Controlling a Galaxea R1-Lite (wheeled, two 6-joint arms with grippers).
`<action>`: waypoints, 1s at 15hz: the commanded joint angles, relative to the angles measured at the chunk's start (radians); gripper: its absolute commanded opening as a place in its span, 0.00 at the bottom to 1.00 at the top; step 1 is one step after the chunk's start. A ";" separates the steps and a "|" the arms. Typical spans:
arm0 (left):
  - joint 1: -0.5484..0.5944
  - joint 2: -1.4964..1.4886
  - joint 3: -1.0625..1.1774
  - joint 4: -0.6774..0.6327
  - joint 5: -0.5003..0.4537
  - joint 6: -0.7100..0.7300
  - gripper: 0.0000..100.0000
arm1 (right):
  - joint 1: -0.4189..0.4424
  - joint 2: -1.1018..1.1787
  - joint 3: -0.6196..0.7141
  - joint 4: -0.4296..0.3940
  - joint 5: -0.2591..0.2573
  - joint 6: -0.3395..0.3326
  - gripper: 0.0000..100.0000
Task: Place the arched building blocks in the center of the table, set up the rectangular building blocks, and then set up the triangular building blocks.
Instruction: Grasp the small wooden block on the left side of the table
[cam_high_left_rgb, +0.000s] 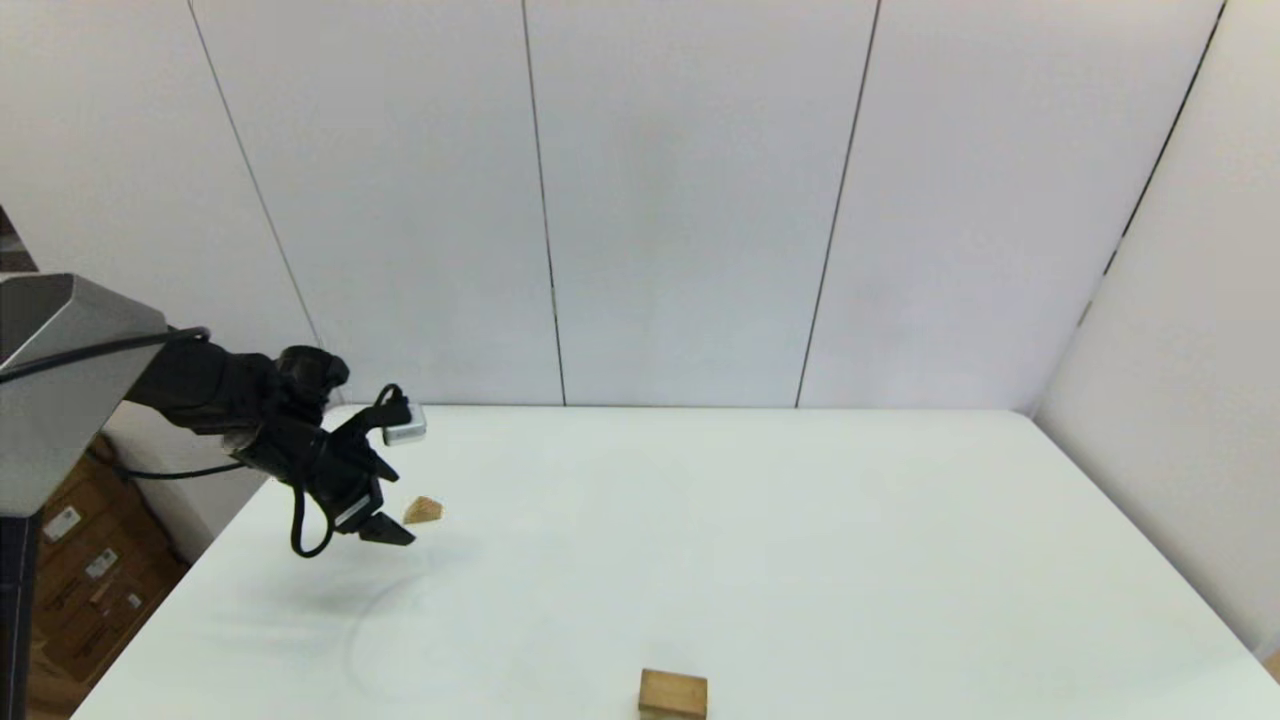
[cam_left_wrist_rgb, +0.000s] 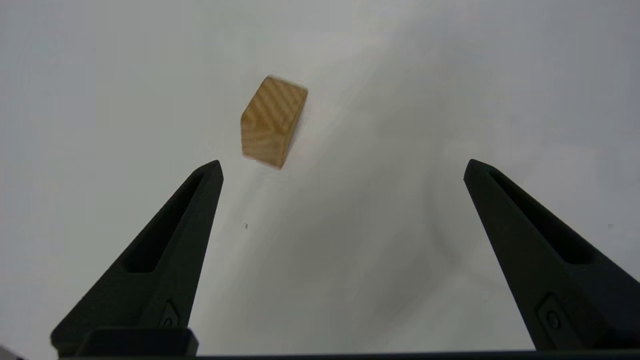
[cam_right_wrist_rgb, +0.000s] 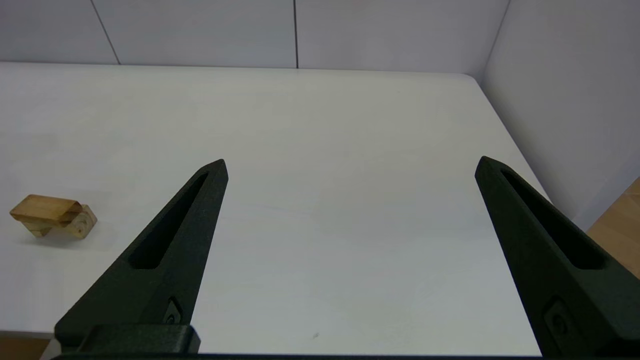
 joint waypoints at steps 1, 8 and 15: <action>-0.007 0.039 -0.032 -0.001 -0.001 0.043 1.00 | 0.000 0.001 0.000 0.000 0.000 0.000 1.00; 0.017 0.174 -0.294 0.284 -0.004 0.055 1.00 | 0.000 0.001 0.000 0.000 0.000 0.000 1.00; 0.033 0.246 -0.380 0.258 -0.027 0.052 1.00 | 0.000 0.001 0.000 0.000 0.000 0.000 1.00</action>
